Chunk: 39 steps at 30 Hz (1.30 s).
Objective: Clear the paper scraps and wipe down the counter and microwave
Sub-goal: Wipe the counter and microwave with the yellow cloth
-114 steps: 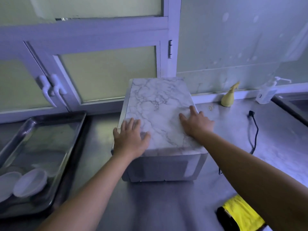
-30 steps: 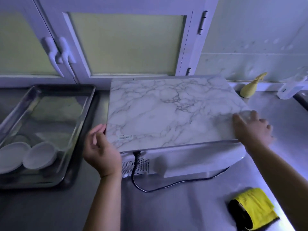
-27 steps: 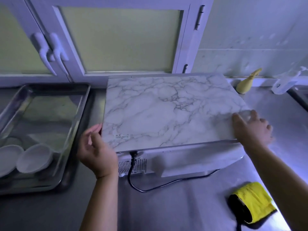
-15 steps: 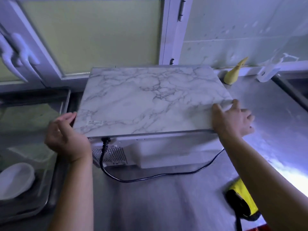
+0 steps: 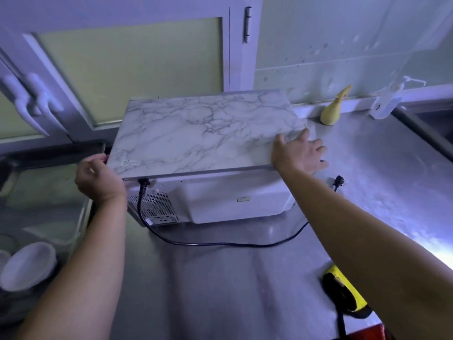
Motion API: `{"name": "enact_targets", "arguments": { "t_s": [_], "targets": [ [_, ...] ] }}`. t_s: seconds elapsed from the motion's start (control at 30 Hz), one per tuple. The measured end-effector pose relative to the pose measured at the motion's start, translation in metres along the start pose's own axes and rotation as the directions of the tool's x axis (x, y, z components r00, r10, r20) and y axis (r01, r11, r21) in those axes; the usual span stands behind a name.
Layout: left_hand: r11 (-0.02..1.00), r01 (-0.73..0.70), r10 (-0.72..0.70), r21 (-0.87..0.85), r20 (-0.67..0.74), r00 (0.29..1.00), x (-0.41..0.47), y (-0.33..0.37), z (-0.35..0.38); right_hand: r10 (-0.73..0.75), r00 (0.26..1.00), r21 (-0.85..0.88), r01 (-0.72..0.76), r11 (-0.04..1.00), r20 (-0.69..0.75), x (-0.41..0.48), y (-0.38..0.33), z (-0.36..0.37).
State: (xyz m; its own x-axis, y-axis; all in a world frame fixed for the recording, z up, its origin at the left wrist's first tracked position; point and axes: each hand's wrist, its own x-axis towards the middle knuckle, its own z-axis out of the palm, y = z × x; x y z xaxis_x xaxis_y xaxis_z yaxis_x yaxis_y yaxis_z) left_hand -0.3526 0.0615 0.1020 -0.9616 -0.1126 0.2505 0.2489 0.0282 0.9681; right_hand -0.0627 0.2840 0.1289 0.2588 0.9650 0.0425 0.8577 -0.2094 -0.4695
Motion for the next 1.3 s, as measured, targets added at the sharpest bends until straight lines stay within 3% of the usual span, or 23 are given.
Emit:
{"name": "enact_targets", "arguments": {
  "t_s": [0.17,0.3,0.4,0.43,0.5,0.57,0.6,0.63,0.7,0.77,0.83,1.0,1.17,1.3],
  "targets": [
    [0.967,0.148,-0.175,0.205,0.121,0.977,0.003,0.003,-0.010,-0.028,0.999,-0.007,0.028,1.000,0.031,0.002,-0.001,-0.001],
    [0.957,0.120,-0.173,0.263,0.190,0.966,-0.005,0.007,-0.020,-0.083,0.991,-0.001,0.084,0.997,0.101,0.007,0.002,-0.009],
    [0.951,0.120,-0.183,0.285,0.204,0.962,-0.018,0.016,-0.031,-0.227,0.959,0.064,0.219,0.974,0.170,0.010,0.012,-0.020],
    [0.948,0.073,-0.135,0.310,0.184,0.974,-0.028,0.022,-0.035,-0.298,0.936,0.145,0.273,0.951,0.189,0.010,0.023,-0.024],
    [0.924,-0.188,0.136,0.332,0.174,0.975,-0.066,0.030,-0.044,-0.403,0.901,0.392,0.317,0.864,0.160,0.002,0.066,-0.031],
    [0.830,-0.505,0.424,0.239,0.320,0.847,-0.131,0.027,-0.048,-0.363,0.927,0.590,0.240,0.771,0.097,-0.014,0.130,-0.026],
    [0.801,-0.577,0.461,0.162,0.449,0.766,-0.169,0.021,-0.047,-0.306,0.943,0.652,0.152,0.743,0.129,-0.025,0.166,-0.022],
    [0.800,-0.592,0.431,0.096,0.595,0.679,-0.207,0.014,-0.045,-0.237,0.950,0.687,0.034,0.726,0.204,-0.036,0.201,-0.017],
    [0.852,-0.519,0.222,0.072,0.848,0.482,-0.273,0.000,-0.039,-0.101,0.933,0.688,-0.180,0.704,0.347,-0.059,0.262,-0.012],
    [0.868,-0.466,-0.027,0.171,0.954,0.299,-0.318,-0.014,-0.028,-0.020,0.910,0.674,-0.292,0.678,0.414,-0.073,0.306,-0.013],
    [0.830,-0.491,-0.188,0.264,0.962,0.199,-0.347,-0.024,-0.006,0.003,0.875,0.674,-0.375,0.637,0.484,-0.079,0.333,-0.020],
    [0.711,-0.584,-0.425,0.392,0.901,0.087,-0.406,-0.030,0.067,0.020,0.848,0.704,-0.453,0.547,0.530,-0.072,0.376,-0.053],
    [0.669,-0.563,-0.512,0.485,0.850,0.125,-0.444,-0.045,0.121,0.057,0.836,0.691,-0.488,0.533,0.546,-0.073,0.419,-0.078],
    [0.571,-0.722,-0.473,0.391,0.876,0.100,-0.453,-0.044,0.121,0.070,0.833,0.702,-0.505,0.502,0.549,-0.065,0.431,-0.089]
  ]
}}
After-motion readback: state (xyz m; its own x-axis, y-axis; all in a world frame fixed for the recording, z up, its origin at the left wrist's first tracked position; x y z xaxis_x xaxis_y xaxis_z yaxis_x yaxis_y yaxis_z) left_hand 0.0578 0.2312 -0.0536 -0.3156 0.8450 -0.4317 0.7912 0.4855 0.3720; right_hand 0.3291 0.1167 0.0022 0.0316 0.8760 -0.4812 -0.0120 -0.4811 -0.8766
